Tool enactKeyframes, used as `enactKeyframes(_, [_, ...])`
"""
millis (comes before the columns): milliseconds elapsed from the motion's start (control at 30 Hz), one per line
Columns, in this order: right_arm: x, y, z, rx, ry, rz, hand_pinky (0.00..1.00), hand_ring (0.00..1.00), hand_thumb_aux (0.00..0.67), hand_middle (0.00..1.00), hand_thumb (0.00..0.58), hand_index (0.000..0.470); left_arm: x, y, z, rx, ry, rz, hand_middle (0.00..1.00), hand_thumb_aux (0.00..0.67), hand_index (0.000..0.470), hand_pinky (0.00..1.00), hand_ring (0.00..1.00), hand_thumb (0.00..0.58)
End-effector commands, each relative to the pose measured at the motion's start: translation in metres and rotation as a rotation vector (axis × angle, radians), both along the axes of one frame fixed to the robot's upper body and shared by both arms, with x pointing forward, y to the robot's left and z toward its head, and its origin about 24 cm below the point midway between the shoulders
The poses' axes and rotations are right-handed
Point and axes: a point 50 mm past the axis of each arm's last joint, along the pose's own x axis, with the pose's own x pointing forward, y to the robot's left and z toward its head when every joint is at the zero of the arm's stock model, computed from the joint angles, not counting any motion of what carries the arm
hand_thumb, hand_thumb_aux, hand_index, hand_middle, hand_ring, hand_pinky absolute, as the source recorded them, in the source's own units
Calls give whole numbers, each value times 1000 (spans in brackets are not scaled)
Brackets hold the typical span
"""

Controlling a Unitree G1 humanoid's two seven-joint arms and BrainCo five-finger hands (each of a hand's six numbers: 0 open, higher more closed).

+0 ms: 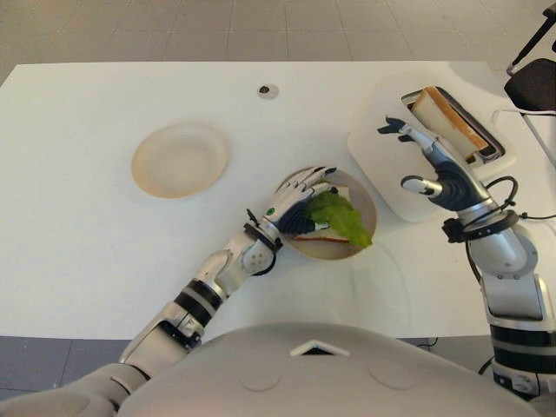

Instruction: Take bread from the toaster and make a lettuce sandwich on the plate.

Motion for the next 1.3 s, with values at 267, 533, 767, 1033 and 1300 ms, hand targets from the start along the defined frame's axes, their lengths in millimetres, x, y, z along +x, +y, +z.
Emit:
enactKeyframes(267, [-9,-55,36,-194,-222,-417,0,0,0,0,0,0,6,32,9,172,-64,72,0,0,0,0,0,0])
enactKeyframes(533, [2,-72,9,-241,-110,-496,0,0,0,0,0,0,16,33,-5,256,-68,105,0,0,0,0,0,0])
enactKeyframes(767, [2,-68,7,-242,-110,-470,0,0,0,0,0,0,26,81,13,255,-134,239,0,0,0,0,0,0])
enactKeyframes(1033, [4,-66,9,-238,-121,-455,0,0,0,0,0,0,25,120,22,329,-150,361,0,0,0,0,0,0])
enactKeyframes(1300, [5,-64,9,-237,-126,-448,0,0,0,0,0,0,20,134,26,318,-155,412,0,0,0,0,0,0])
